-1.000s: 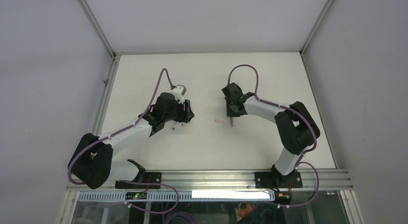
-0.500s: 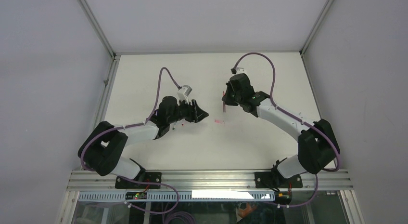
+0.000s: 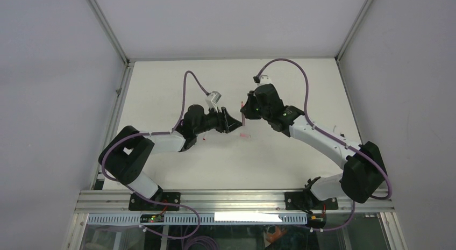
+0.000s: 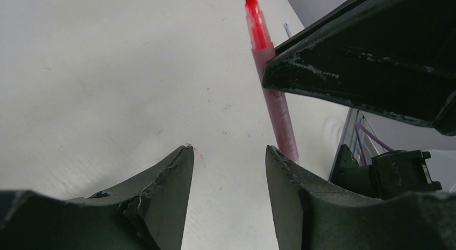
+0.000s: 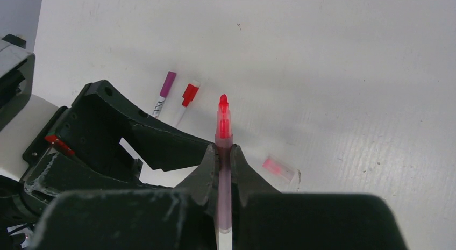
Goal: Insert the pens into the pen caps
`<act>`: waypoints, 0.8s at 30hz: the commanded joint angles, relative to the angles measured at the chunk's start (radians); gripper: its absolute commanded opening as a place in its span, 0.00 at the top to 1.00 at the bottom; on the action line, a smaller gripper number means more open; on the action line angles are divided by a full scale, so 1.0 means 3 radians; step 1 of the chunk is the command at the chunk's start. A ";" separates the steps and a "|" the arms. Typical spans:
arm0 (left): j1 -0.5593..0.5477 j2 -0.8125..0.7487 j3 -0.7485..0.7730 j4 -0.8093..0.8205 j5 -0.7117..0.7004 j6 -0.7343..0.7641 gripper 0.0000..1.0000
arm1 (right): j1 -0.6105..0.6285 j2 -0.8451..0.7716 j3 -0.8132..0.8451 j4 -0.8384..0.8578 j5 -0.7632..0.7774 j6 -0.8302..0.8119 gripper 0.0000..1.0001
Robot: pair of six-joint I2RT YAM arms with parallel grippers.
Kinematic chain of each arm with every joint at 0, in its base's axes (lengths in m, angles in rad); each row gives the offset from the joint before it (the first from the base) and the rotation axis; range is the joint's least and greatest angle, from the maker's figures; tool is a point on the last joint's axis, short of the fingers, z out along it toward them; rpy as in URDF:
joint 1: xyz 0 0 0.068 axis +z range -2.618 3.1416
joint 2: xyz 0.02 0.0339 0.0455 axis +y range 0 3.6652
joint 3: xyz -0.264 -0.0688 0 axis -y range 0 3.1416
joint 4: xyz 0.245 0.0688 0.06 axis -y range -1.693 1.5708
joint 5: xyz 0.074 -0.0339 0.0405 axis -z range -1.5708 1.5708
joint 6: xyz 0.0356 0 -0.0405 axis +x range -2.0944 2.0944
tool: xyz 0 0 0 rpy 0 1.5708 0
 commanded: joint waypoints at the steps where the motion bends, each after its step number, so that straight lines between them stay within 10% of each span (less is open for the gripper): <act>1: -0.0066 0.0036 0.0194 0.0358 0.0106 -0.0061 0.47 | 0.0039 -0.0095 0.0061 0.0140 0.0067 0.0015 1.00; 24: -0.0068 -0.0183 0.0271 0.0065 0.0139 -0.0005 0.42 | 0.0071 -0.0161 0.0007 0.0186 0.0074 -0.0021 1.00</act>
